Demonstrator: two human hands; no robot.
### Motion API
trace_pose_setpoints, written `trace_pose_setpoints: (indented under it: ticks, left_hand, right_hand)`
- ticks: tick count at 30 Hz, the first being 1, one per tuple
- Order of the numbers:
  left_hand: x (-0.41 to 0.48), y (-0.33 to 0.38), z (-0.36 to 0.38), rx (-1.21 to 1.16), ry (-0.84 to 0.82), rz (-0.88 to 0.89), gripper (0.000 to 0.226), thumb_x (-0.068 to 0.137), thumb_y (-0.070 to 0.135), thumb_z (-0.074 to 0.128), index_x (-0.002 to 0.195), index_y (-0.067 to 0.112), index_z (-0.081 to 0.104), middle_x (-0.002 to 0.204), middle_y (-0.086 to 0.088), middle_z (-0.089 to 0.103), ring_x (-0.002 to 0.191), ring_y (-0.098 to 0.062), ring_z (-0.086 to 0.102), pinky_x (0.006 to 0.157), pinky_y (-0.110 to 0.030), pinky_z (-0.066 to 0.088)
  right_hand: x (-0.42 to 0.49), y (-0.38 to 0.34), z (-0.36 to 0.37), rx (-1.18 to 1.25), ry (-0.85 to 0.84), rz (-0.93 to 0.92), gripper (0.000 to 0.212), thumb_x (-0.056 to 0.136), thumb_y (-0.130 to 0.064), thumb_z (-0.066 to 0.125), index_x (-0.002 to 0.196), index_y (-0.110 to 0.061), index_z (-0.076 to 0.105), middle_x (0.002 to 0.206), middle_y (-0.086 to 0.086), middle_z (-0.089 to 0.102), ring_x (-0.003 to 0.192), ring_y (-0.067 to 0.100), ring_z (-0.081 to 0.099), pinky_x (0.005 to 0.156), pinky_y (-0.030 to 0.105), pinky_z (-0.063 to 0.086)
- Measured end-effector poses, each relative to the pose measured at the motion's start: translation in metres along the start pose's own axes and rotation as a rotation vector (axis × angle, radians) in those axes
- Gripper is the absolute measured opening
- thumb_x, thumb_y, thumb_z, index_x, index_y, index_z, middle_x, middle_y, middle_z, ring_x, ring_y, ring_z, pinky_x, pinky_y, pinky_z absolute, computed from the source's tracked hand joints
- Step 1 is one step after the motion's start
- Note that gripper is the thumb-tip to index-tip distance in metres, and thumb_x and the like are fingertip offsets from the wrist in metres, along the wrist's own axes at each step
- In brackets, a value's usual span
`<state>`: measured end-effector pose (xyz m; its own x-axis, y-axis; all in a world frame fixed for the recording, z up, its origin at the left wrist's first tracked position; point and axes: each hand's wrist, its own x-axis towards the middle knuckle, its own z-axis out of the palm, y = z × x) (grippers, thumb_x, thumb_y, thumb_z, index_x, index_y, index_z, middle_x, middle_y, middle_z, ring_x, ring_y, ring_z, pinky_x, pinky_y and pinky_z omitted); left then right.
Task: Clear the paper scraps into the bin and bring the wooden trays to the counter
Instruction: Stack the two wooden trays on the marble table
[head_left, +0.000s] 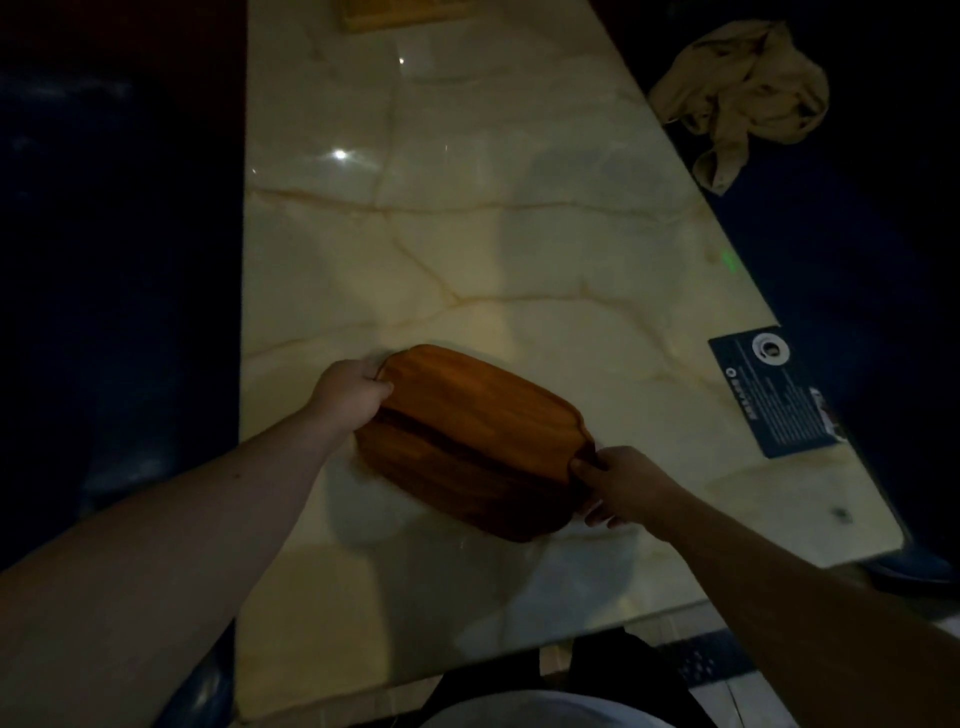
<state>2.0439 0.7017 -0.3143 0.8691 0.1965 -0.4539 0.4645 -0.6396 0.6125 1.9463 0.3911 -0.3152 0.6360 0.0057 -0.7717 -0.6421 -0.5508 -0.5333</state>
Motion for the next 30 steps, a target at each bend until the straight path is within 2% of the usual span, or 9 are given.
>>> trace_pose_setpoints:
  ticks: [4, 6, 12, 16, 20, 22, 25, 28, 30]
  left_hand:
    - [0.005, -0.006, -0.001, 0.086, -0.021, 0.021, 0.015, 0.081, 0.015, 0.065, 0.080, 0.001, 0.071, 0.087, -0.024, 0.071, 0.083, -0.038, 0.066, 0.069, -0.038, 0.048]
    - [0.007, -0.006, -0.002, 0.116, -0.030, 0.035, 0.017, 0.080, 0.014, 0.065, 0.076, -0.001, 0.069, 0.082, -0.025, 0.070, 0.078, -0.037, 0.066, 0.068, -0.040, 0.049]
    - [0.008, -0.011, -0.002, 0.135, -0.047, 0.061, 0.015, 0.080, 0.014, 0.064, 0.073, 0.000, 0.069, 0.068, -0.016, 0.063, 0.065, -0.028, 0.060, 0.060, -0.033, 0.041]
    - [0.006, -0.011, 0.003, 0.132, -0.029, 0.078, 0.014, 0.080, 0.012, 0.064, 0.074, 0.000, 0.069, 0.073, -0.023, 0.068, 0.067, -0.032, 0.063, 0.061, -0.034, 0.043]
    - [0.009, -0.013, 0.001, 0.140, -0.037, 0.059, 0.010, 0.079, 0.013, 0.064, 0.076, 0.005, 0.069, 0.079, -0.017, 0.069, 0.075, -0.030, 0.065, 0.064, -0.033, 0.043]
    - [0.012, -0.015, 0.002, 0.188, -0.052, 0.044, 0.015, 0.078, 0.021, 0.064, 0.084, 0.008, 0.069, 0.089, -0.016, 0.072, 0.085, -0.032, 0.067, 0.068, -0.034, 0.045]
    - [0.009, -0.009, 0.005, 0.221, -0.057, -0.007, 0.035, 0.086, 0.032, 0.062, 0.103, 0.002, 0.068, 0.103, -0.022, 0.069, 0.096, -0.036, 0.064, 0.072, -0.034, 0.045]
    - [0.000, -0.009, 0.005, 0.175, -0.052, -0.010, 0.034, 0.089, 0.028, 0.059, 0.106, 0.001, 0.068, 0.108, -0.024, 0.068, 0.099, -0.037, 0.063, 0.080, -0.037, 0.049]
    - [-0.011, -0.011, 0.001, 0.102, -0.032, -0.009, 0.029, 0.090, 0.024, 0.057, 0.106, 0.003, 0.068, 0.108, -0.022, 0.068, 0.100, -0.037, 0.063, 0.085, -0.042, 0.051]
  right_hand:
    - [0.006, -0.004, 0.005, -0.051, 0.025, 0.001, 0.040, 0.098, -0.037, 0.048, 0.103, 0.000, 0.063, 0.090, 0.023, 0.075, 0.070, 0.029, 0.073, 0.052, 0.028, 0.051]
    - [0.007, -0.006, 0.006, -0.080, 0.016, 0.008, 0.041, 0.098, -0.038, 0.048, 0.103, 0.000, 0.063, 0.090, 0.023, 0.074, 0.062, 0.025, 0.070, 0.050, 0.027, 0.051]
    - [0.007, -0.006, 0.004, -0.130, 0.013, 0.016, 0.038, 0.099, -0.039, 0.045, 0.089, -0.007, 0.063, 0.064, 0.007, 0.069, 0.053, 0.016, 0.065, 0.049, 0.024, 0.050]
    - [0.003, -0.004, 0.006, -0.179, 0.002, 0.019, 0.040, 0.100, -0.039, 0.044, 0.087, -0.007, 0.064, 0.069, 0.010, 0.071, 0.059, 0.020, 0.067, 0.050, 0.023, 0.051]
    - [0.002, -0.004, 0.006, -0.223, 0.043, 0.029, 0.046, 0.098, -0.043, 0.047, 0.088, -0.003, 0.068, 0.077, 0.015, 0.075, 0.065, 0.024, 0.071, 0.055, 0.027, 0.055]
    - [0.002, -0.006, 0.006, -0.139, 0.077, 0.058, 0.045, 0.094, -0.042, 0.054, 0.083, -0.002, 0.069, 0.078, 0.017, 0.075, 0.069, 0.029, 0.074, 0.059, 0.032, 0.058]
    - [0.000, -0.009, 0.011, 0.103, 0.091, 0.098, 0.037, 0.090, -0.036, 0.064, 0.086, 0.000, 0.065, 0.083, 0.020, 0.073, 0.072, 0.029, 0.074, 0.061, 0.037, 0.061]
    - [-0.001, -0.012, 0.011, 0.118, 0.102, 0.067, 0.027, 0.091, -0.031, 0.063, 0.081, -0.007, 0.059, 0.083, 0.015, 0.069, 0.077, 0.031, 0.072, 0.066, 0.042, 0.062]
    - [0.001, -0.016, 0.004, 0.156, 0.140, 0.040, 0.025, 0.093, -0.031, 0.060, 0.088, -0.007, 0.055, 0.089, 0.016, 0.067, 0.079, 0.032, 0.071, 0.071, 0.047, 0.061]
